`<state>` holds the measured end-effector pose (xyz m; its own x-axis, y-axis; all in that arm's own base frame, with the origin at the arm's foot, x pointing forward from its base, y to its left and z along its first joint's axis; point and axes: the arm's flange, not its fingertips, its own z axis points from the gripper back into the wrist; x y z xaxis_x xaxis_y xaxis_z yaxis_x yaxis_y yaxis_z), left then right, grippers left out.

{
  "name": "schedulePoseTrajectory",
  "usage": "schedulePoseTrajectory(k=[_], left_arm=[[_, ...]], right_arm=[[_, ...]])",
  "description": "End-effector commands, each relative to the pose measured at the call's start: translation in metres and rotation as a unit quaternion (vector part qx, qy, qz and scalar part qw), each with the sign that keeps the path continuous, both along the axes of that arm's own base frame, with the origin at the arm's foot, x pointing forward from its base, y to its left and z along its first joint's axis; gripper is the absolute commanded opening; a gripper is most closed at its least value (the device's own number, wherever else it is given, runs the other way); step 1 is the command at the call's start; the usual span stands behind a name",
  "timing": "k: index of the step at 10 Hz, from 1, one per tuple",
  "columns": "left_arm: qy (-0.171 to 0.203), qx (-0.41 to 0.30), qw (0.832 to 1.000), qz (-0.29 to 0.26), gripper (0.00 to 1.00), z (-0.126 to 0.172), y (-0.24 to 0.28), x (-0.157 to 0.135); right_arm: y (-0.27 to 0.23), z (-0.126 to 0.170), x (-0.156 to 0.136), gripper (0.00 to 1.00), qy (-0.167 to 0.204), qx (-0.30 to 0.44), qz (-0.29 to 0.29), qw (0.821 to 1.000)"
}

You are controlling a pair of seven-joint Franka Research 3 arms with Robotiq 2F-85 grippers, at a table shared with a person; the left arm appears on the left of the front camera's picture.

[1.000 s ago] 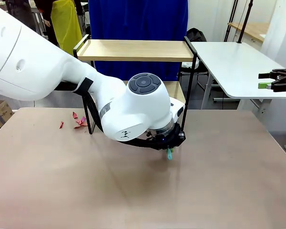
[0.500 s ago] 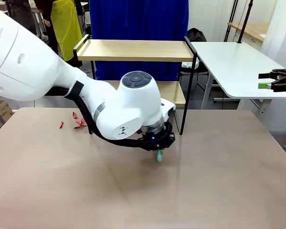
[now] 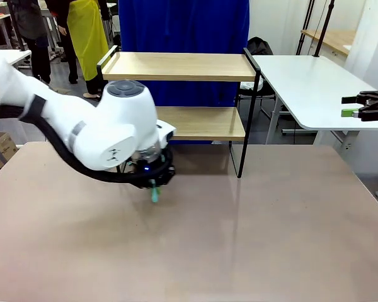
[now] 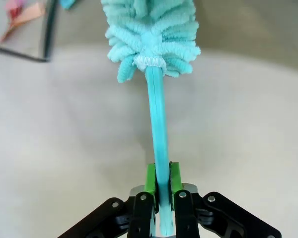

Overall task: Clean the shelf.
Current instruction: Clean the specific section of the Shelf indicated by the human with the Duster.

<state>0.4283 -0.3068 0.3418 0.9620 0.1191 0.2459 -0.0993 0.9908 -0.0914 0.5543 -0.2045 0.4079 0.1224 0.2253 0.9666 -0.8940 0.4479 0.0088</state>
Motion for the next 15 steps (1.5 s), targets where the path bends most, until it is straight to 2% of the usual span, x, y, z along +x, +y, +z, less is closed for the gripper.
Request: schedulePoseTrajectory(k=[1,3,5,6,8,11,13,15], left_arm=[[0.005,0.048,0.999,0.013,0.13,0.003,0.035,-0.003],[0.008,0.095,0.995,0.032,0.13,0.003,0.067,-0.004],[-0.016,0.066,0.997,0.028,0.13,0.015,0.072,-0.018],[0.004,0.076,0.997,0.022,0.13,0.004,0.068,0.001],[-0.008,0.071,0.997,0.014,0.13,0.012,0.062,-0.005],[-0.030,-0.020,0.997,-0.069,0.13,0.050,0.067,-0.022],[-0.038,-0.034,0.995,-0.088,0.13,0.070,0.080,-0.032],[-0.029,-0.046,0.990,-0.130,0.13,0.088,0.094,-0.041]], right_arm=[[0.003,0.005,0.000,1.00,0.010,-0.011,-0.008,1.000],[0.003,0.005,0.000,1.00,0.010,-0.011,-0.008,1.000],[0.003,0.005,0.000,1.00,0.010,-0.011,-0.008,1.000],[0.003,0.005,0.000,1.00,0.010,-0.011,-0.008,1.000],[0.003,0.005,0.000,1.00,0.010,-0.011,-0.008,1.000],[0.003,0.005,0.000,1.00,0.010,-0.011,-0.008,1.000],[0.003,0.005,0.000,1.00,0.010,-0.011,-0.008,1.000],[0.003,0.005,0.000,1.00,0.010,-0.011,-0.008,1.000]])
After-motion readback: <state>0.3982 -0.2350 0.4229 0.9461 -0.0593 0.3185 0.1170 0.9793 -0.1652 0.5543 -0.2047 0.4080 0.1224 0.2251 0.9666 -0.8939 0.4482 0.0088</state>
